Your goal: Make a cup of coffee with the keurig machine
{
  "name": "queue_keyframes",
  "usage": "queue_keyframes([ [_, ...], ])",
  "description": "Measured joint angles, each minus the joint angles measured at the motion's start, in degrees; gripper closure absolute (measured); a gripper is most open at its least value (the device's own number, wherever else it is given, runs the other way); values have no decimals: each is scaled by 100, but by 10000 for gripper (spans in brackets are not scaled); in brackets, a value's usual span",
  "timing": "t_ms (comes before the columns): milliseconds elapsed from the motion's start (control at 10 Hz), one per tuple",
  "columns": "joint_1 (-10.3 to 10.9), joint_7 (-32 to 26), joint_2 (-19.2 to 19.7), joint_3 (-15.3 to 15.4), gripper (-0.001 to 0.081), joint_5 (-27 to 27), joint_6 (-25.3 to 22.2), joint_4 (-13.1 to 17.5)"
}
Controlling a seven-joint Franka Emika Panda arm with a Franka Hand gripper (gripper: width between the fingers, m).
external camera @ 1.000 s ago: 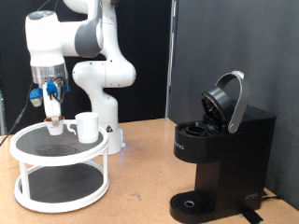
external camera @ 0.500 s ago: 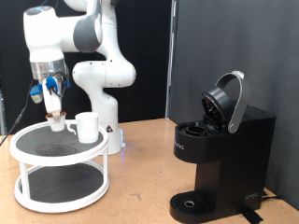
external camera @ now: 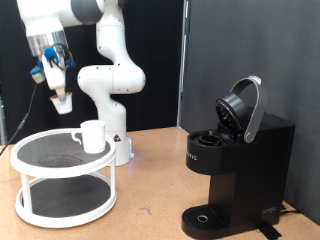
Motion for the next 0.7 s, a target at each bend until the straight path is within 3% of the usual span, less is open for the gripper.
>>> queue_keyframes([
  [400, 4, 22, -5, 63, 480, 83, -373, 354],
  [700, 116, 65, -4, 145, 480, 692, -440, 441],
])
